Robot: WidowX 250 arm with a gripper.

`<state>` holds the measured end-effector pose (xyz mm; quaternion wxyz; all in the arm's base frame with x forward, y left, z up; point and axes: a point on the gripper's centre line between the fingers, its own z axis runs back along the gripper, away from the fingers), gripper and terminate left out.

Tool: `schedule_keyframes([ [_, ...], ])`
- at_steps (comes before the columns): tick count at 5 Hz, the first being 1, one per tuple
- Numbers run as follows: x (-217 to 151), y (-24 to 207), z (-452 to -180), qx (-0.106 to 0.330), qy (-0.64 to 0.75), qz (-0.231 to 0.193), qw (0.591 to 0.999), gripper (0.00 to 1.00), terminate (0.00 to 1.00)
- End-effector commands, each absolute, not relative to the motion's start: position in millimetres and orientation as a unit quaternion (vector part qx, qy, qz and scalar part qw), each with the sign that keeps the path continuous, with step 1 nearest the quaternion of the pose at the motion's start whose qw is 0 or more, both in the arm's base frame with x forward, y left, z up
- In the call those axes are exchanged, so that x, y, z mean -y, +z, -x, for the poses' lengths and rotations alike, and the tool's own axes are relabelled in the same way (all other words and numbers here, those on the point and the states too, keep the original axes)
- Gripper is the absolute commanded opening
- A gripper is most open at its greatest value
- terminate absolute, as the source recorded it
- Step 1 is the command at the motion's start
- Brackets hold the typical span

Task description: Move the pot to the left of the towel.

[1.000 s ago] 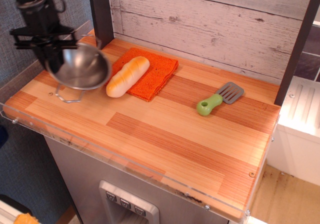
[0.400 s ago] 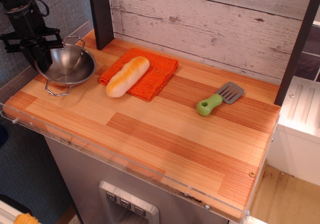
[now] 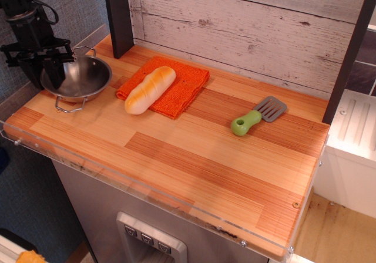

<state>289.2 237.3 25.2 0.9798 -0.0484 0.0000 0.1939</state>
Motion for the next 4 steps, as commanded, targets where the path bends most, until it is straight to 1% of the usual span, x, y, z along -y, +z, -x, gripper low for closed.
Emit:
schedule_keyframes([
  [1,-233.2,96.8,-265.9,0.071,0.172,-0.003,0.983,1.00,0.00],
  [2,-215.7,117.4,-264.3,0.081,0.159,-0.021,0.984,1.00,0.00],
  [3,-182.4,119.4,-273.3,0.083,0.103,-0.021,0.991,1.00,0.00],
  [4,-149.4,110.7,-284.5,0.077,0.015,-0.022,0.997,1.00,0.00],
])
